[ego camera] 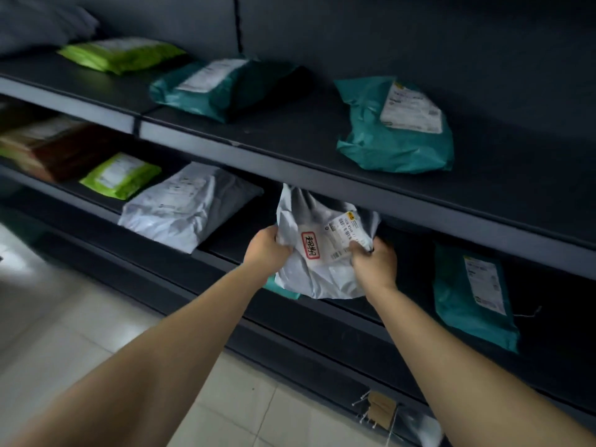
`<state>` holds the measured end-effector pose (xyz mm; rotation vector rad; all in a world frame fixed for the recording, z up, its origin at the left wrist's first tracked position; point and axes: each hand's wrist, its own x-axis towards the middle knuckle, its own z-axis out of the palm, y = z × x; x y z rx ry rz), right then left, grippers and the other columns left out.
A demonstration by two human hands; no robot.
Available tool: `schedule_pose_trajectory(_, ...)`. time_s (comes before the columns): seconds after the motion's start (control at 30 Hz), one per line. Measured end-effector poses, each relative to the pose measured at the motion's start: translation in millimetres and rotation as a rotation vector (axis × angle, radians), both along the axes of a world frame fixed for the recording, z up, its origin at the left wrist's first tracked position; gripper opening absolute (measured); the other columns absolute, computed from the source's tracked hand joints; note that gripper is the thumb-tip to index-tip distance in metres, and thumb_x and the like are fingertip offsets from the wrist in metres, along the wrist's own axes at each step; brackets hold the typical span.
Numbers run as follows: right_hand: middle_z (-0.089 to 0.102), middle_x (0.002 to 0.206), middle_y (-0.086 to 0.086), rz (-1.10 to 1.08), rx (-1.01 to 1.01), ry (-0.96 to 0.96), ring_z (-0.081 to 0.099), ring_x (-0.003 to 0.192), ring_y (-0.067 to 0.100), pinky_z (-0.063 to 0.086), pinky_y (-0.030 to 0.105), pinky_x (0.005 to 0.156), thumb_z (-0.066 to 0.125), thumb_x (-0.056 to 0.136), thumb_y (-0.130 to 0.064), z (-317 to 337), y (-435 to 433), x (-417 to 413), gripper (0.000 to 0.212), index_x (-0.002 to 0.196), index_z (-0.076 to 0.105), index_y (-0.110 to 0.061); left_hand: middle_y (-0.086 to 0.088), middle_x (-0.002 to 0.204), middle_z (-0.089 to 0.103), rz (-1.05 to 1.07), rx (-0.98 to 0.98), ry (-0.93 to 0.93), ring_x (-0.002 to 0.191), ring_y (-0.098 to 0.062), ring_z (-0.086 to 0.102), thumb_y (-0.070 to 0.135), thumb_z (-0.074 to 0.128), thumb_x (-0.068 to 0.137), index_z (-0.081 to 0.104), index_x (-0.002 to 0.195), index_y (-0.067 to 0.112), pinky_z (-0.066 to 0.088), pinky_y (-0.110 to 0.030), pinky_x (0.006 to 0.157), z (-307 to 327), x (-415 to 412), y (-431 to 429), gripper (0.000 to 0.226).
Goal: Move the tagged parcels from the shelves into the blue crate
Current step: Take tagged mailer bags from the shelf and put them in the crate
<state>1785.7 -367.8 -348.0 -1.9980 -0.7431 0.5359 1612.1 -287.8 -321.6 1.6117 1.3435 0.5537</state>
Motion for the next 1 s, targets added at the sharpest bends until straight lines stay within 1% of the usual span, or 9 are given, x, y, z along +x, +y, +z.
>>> schedule_pose_trajectory(0.07, 0.064, 0.105, 0.009, 0.046, 0.019, 0.005, 0.065, 0.089, 0.023, 0.055, 0.038, 0.081, 0.061, 0.091, -0.028, 7, 12, -27, 0.018, 0.100, 0.064, -0.013, -0.009, 0.091, 0.069, 0.059, -0.002, 0.000, 0.088, -0.025, 0.065, 0.018, 0.060, 0.084, 0.063, 0.092, 0.006, 0.054, -0.038, 0.075, 4, -32, 4, 0.015)
schedule_pose_trajectory(0.17, 0.063, 0.106, 0.010, 0.125, 0.044, -0.017, 0.063, 0.091, 0.024, 0.053, 0.036, 0.083, 0.062, 0.091, -0.024, 17, 32, -74, 0.016, 0.098, 0.064, -0.009, -0.002, 0.086, 0.067, 0.132, -0.003, 0.007, 0.081, -0.021, 0.062, 0.016, 0.057, 0.086, 0.062, 0.088, 0.014, 0.051, -0.030, 0.063, 12, -88, 7, 0.006)
schedule_pose_trajectory(0.27, 0.060, 0.108, 0.012, 0.229, 0.046, -0.067, 0.061, 0.093, 0.028, 0.051, 0.039, 0.086, 0.063, 0.090, -0.023, 24, 52, -131, 0.020, 0.095, 0.061, -0.003, -0.002, 0.092, 0.069, 0.218, -0.017, -0.011, 0.085, -0.022, 0.065, 0.014, 0.056, 0.086, 0.065, 0.097, 0.017, 0.056, -0.034, 0.069, 18, -150, 8, 0.014)
schedule_pose_trajectory(0.37, 0.055, 0.110, 0.015, 0.338, 0.048, -0.113, 0.057, 0.098, 0.032, 0.047, 0.040, 0.089, 0.062, 0.090, -0.021, 31, 67, -196, 0.026, 0.097, 0.061, 0.004, -0.002, 0.089, 0.068, 0.318, -0.009, -0.005, 0.083, -0.022, 0.065, 0.016, 0.057, 0.084, 0.065, 0.093, 0.016, 0.059, -0.038, 0.070, 23, -218, 4, 0.012)
schedule_pose_trajectory(0.5, 0.056, 0.111, 0.016, 0.452, 0.058, -0.133, 0.057, 0.101, 0.033, 0.046, 0.044, 0.091, 0.062, 0.090, -0.023, 37, 80, -288, 0.030, 0.097, 0.061, 0.005, -0.003, 0.092, 0.068, 0.438, -0.010, -0.007, 0.084, -0.022, 0.066, 0.016, 0.059, 0.082, 0.066, 0.097, 0.015, 0.059, -0.038, 0.070, 28, -311, -4, 0.016)
schedule_pose_trajectory(0.6, 0.057, 0.113, 0.015, 0.536, 0.062, -0.151, 0.056, 0.104, 0.031, 0.045, 0.039, 0.094, 0.062, 0.090, -0.024, 38, 89, -358, 0.030, 0.101, 0.061, 0.004, -0.002, 0.093, 0.068, 0.513, -0.002, -0.017, 0.083, -0.021, 0.065, 0.015, 0.061, 0.085, 0.063, 0.094, 0.019, 0.060, -0.039, 0.072, 28, -381, -10, 0.010)
schedule_pose_trajectory(0.7, 0.057, 0.116, 0.013, 0.606, 0.071, -0.136, 0.057, 0.106, 0.031, 0.046, 0.042, 0.095, 0.061, 0.090, -0.025, 39, 95, -428, 0.031, 0.106, 0.062, 0.002, 0.001, 0.094, 0.065, 0.588, -0.001, -0.012, 0.086, -0.023, 0.064, 0.019, 0.064, 0.087, 0.057, 0.093, 0.024, 0.057, -0.037, 0.069, 29, -449, -18, 0.010)
schedule_pose_trajectory(0.83, 0.056, 0.112, 0.014, 0.718, 0.080, -0.144, 0.055, 0.100, 0.028, 0.041, 0.030, 0.083, 0.061, 0.091, -0.024, 42, 103, -516, 0.030, 0.102, 0.062, 0.004, 0.000, 0.100, 0.065, 0.680, -0.007, -0.032, 0.090, -0.023, 0.063, 0.021, 0.065, 0.089, 0.058, 0.099, 0.024, 0.051, -0.031, 0.062, 29, -532, -28, 0.013)
schedule_pose_trajectory(1.0, 0.056, 0.111, 0.017, 0.829, 0.087, -0.157, 0.056, 0.102, 0.033, 0.041, 0.032, 0.083, 0.063, 0.090, -0.026, 41, 115, -610, 0.033, 0.101, 0.061, 0.005, 0.001, 0.111, 0.063, 0.819, -0.034, -0.062, 0.105, -0.024, 0.062, 0.022, 0.068, 0.088, 0.058, 0.123, 0.020, 0.052, -0.039, 0.081, 28, -616, -38, 0.036)
